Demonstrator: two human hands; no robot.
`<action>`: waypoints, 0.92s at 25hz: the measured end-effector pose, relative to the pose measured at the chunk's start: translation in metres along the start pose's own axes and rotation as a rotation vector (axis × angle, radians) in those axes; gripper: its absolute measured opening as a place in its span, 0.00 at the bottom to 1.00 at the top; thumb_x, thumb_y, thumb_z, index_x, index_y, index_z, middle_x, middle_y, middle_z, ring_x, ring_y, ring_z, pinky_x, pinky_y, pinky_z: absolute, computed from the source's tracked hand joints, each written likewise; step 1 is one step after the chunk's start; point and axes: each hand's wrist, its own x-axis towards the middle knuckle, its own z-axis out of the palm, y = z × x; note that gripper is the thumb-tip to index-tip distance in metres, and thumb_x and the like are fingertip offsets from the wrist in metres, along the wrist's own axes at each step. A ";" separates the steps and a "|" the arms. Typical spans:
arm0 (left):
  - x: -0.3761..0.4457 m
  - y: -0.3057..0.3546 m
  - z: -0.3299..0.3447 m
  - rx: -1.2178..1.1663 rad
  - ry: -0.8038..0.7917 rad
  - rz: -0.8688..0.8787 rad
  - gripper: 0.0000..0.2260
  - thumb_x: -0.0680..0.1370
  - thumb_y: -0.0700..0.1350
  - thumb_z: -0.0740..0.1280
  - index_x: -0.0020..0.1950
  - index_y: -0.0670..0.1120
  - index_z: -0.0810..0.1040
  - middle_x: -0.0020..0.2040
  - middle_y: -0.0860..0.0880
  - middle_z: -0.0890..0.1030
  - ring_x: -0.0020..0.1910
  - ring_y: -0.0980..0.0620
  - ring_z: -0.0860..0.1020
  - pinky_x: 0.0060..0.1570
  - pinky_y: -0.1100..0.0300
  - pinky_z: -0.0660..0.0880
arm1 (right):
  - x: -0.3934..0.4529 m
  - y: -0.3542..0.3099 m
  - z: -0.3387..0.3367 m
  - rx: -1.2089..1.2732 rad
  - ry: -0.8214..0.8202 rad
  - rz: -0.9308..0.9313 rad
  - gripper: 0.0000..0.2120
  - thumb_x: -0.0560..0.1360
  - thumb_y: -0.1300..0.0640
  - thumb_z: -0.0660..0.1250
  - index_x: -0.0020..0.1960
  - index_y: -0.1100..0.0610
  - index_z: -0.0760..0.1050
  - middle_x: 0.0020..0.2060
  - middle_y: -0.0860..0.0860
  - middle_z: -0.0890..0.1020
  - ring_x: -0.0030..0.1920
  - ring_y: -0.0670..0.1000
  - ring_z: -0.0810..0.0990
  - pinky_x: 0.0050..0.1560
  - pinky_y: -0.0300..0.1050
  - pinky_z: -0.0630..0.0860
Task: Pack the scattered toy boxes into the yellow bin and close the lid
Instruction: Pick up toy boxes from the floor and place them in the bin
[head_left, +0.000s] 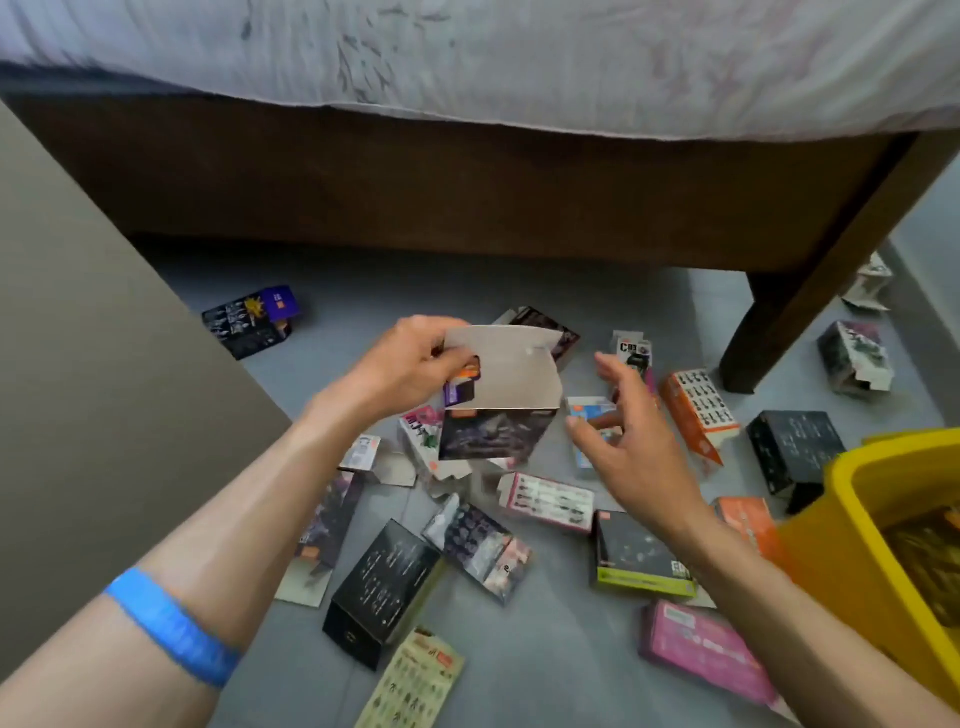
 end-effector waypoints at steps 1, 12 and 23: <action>0.006 0.027 0.007 -0.152 -0.040 0.047 0.07 0.81 0.39 0.64 0.49 0.45 0.82 0.43 0.52 0.85 0.43 0.53 0.82 0.40 0.56 0.78 | 0.004 -0.004 -0.022 0.137 0.034 0.033 0.29 0.78 0.51 0.69 0.73 0.38 0.60 0.66 0.38 0.71 0.50 0.37 0.79 0.43 0.36 0.77; 0.044 0.272 0.193 -0.898 -0.545 0.120 0.14 0.79 0.47 0.69 0.63 0.53 0.72 0.51 0.55 0.83 0.47 0.57 0.83 0.43 0.62 0.79 | -0.117 0.056 -0.262 0.281 0.324 0.078 0.13 0.69 0.51 0.76 0.49 0.48 0.75 0.47 0.49 0.83 0.44 0.50 0.84 0.39 0.49 0.80; 0.014 0.320 0.306 -0.320 -0.524 0.441 0.11 0.77 0.48 0.72 0.59 0.53 0.78 0.60 0.55 0.78 0.60 0.56 0.75 0.53 0.59 0.77 | -0.239 0.144 -0.339 -0.305 0.665 0.495 0.18 0.59 0.47 0.79 0.41 0.47 0.73 0.40 0.47 0.80 0.35 0.43 0.76 0.33 0.44 0.71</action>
